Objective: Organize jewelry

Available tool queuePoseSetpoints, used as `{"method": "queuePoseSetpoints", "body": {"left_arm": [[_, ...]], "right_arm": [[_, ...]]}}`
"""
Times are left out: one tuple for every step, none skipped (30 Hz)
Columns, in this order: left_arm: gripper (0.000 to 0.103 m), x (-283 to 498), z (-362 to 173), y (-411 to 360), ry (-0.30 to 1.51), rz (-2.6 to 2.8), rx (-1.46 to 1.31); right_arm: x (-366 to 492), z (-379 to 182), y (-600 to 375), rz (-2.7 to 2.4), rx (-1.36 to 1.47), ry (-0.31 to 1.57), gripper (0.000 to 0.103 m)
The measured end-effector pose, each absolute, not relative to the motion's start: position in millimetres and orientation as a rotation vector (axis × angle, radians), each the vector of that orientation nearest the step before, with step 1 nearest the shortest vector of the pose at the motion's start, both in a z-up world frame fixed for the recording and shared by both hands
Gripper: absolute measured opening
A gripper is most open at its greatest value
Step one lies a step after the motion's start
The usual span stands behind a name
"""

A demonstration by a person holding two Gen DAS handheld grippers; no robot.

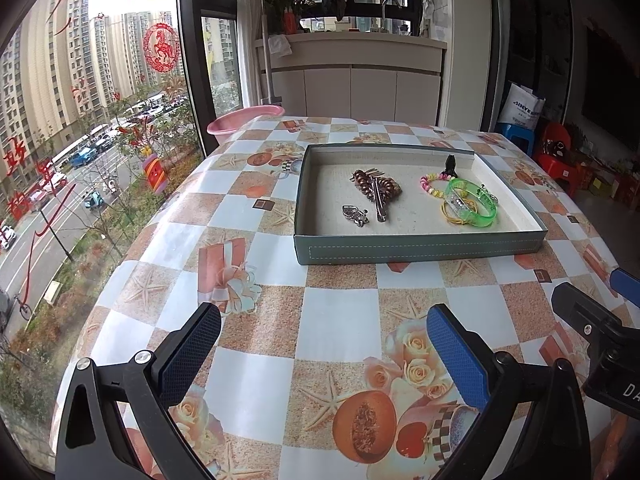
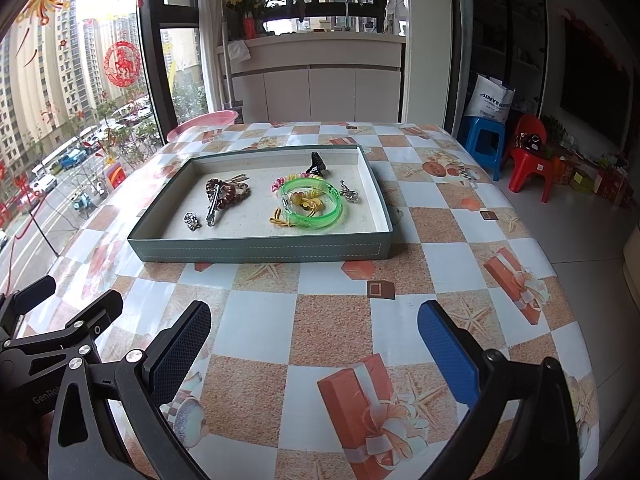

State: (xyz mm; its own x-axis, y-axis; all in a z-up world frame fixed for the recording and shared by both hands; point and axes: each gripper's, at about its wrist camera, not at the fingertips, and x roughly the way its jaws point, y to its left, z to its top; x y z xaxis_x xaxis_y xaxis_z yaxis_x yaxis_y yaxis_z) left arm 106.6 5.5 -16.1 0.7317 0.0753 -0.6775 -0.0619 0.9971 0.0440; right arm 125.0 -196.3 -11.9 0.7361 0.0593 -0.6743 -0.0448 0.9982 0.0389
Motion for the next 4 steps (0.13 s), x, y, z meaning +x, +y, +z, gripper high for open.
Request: {"method": "queuePoseSetpoints", "body": {"left_arm": [[0.103,106.9,-16.5,5.5,0.749,0.074,0.019],[0.103,107.2,-16.6,5.6,0.752,0.073,0.018],[0.103,107.2,-16.8,5.6,0.753,0.074,0.018],[0.103,107.1,-17.0,5.4,0.754,0.075,0.019]], "right_arm": [[124.4,-12.6,-195.8,0.057,0.021,0.742,0.103],[124.6,-13.0,-196.1,0.057,0.020,0.742,0.103],[124.3,-13.1,-196.0,0.057,0.021,0.742,0.103],[124.9,-12.8,-196.5,0.058,0.021,0.742,0.103]]}}
